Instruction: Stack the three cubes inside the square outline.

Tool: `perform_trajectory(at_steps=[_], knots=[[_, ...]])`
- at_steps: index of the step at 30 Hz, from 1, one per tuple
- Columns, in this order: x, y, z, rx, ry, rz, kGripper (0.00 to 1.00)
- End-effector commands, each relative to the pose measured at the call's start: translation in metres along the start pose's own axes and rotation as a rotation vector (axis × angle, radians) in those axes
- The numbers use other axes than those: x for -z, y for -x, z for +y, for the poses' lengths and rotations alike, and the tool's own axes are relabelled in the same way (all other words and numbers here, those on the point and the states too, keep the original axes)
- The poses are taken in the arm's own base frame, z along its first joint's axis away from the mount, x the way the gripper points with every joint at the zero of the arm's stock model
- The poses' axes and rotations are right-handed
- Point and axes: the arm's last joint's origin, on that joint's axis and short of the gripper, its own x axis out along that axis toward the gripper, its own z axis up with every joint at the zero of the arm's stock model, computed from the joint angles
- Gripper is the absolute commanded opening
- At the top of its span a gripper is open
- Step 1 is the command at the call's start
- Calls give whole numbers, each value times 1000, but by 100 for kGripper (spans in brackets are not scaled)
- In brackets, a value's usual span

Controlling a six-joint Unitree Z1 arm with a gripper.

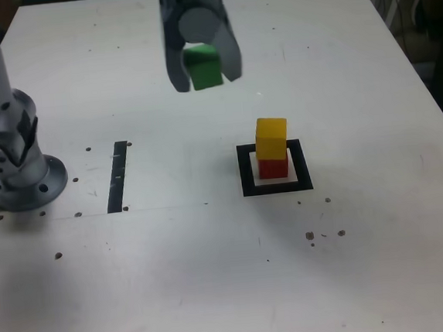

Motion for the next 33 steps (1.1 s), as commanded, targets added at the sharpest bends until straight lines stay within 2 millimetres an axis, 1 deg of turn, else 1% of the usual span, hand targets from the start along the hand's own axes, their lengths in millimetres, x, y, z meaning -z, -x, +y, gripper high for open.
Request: perform_trajectory(at_steps=[1,8,13,20,25,28,33], knots=[[-7,-1,-17,3,-35,2,17],[-29,2,-43,9,-77,2,17],[-44,0,-52,14,-93,4,17],[-58,-12,-55,8,-105,33,17],[-65,-24,-46,-4,-102,66,18],[-65,-26,-43,-8,-101,72,18],[-68,-27,-43,-4,-107,66,18]])
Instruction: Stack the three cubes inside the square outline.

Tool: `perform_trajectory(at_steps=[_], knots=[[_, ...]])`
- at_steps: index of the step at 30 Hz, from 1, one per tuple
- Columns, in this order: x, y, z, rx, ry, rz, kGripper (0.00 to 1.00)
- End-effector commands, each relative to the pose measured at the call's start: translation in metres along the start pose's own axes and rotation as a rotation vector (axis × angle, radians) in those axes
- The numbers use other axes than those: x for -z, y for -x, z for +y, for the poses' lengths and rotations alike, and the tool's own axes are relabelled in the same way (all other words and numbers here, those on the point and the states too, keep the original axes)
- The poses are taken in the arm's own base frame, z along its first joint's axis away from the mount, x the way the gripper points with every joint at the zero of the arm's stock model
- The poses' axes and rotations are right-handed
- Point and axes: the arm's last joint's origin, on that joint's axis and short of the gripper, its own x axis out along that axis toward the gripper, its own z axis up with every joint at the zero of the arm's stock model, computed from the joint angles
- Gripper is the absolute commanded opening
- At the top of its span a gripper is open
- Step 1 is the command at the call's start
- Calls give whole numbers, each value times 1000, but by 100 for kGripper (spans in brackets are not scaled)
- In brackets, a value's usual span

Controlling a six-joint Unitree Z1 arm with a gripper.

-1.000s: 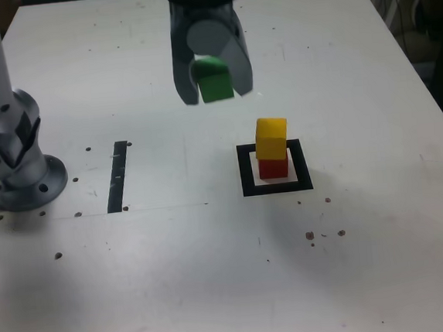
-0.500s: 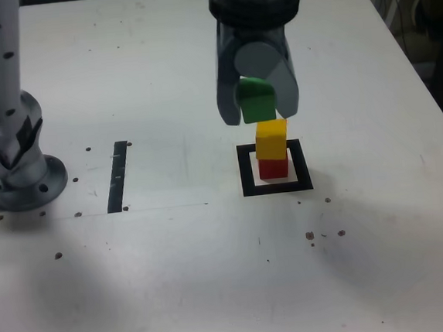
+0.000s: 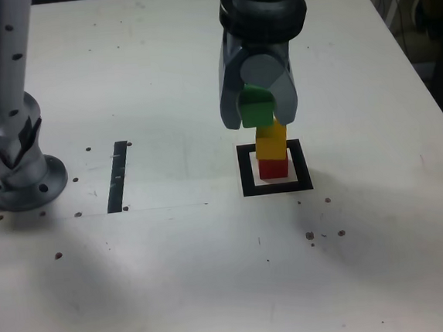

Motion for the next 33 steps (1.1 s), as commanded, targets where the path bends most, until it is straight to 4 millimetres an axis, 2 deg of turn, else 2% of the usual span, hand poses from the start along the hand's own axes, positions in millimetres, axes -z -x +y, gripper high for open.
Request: perform_trajectory(at_steps=[1,13,21,24,27,28,30,33], knots=[[-3,-1,-1,3,-4,-1,18],[-17,-12,-5,22,-17,12,18],[-16,-11,-5,16,-17,8,25],[-16,-11,-5,21,-18,9,39],[-16,-11,-5,25,-19,10,63],[-15,-11,-6,25,-20,9,75],[-14,-9,-7,22,-19,6,88],[-10,-4,-8,4,-14,-12,98]])
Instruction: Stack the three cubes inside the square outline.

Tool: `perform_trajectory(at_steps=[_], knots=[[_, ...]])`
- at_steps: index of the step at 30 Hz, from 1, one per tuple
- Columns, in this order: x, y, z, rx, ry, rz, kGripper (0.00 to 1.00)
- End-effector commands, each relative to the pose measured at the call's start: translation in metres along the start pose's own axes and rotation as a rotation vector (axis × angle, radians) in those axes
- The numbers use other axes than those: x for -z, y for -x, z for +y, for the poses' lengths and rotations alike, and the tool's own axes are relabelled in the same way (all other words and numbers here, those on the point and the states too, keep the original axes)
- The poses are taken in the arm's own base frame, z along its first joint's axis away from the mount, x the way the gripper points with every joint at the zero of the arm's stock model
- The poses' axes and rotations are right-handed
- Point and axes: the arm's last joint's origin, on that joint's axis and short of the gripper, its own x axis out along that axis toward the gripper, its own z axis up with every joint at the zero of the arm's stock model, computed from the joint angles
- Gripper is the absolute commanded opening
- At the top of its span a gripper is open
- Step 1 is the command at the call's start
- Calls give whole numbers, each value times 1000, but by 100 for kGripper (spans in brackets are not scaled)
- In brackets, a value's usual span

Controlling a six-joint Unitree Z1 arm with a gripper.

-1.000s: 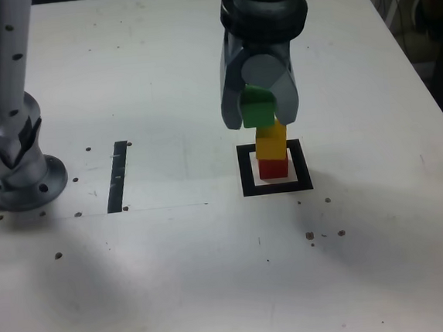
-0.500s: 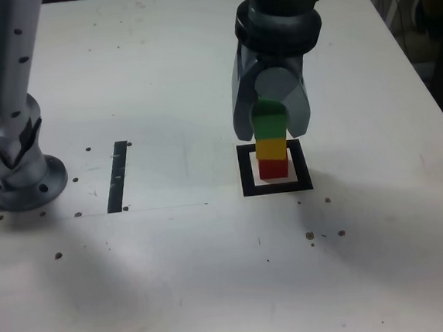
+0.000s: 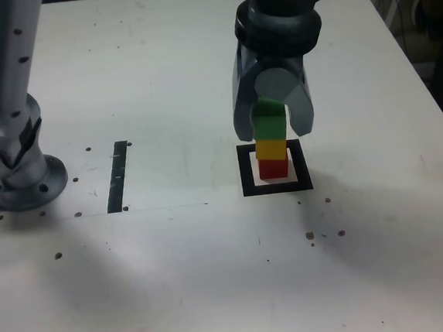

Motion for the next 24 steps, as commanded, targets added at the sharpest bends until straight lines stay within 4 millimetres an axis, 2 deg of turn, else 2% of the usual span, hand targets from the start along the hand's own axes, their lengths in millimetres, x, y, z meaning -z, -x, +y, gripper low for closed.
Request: perform_trajectory(at_steps=[1,9,12,14,18,24], knots=[[7,9,-1,-20,4,-25,99],[29,34,1,-50,-1,-97,99],[50,51,3,-50,-18,-144,99],[73,58,6,-53,-30,-161,99],[113,54,11,-50,-41,-151,99],[163,31,17,-42,-52,-100,99]])
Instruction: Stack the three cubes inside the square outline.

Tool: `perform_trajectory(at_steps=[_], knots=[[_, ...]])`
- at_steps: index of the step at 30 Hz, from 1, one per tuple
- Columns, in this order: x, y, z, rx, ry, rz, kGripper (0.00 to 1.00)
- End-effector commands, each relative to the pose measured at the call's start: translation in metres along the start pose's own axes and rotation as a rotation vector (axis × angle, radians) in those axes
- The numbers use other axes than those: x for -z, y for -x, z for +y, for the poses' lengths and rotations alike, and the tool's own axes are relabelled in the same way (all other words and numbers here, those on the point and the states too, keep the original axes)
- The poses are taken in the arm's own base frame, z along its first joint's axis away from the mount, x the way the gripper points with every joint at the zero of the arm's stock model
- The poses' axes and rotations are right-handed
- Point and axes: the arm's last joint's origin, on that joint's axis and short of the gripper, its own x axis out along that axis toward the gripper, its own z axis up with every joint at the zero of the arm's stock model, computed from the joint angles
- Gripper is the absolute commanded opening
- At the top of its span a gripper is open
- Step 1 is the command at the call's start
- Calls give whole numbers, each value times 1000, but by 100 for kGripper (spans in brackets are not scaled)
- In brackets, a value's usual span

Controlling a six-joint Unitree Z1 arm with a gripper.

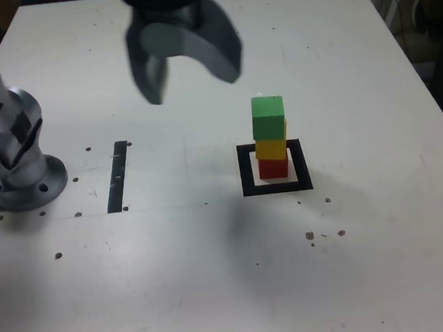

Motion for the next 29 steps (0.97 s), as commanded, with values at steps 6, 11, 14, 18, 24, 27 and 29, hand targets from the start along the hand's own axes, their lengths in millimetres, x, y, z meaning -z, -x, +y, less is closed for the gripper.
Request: perform_trajectory(at_steps=[6,11,14,18,24,27,29], knots=[[51,-38,0,15,-9,76,99],[64,-83,-1,50,6,122,99],[69,-94,0,60,11,127,99],[75,-103,4,61,24,156,99],[82,-114,7,81,27,195,99],[81,-118,9,77,36,193,99],[81,-122,11,73,48,188,99]])
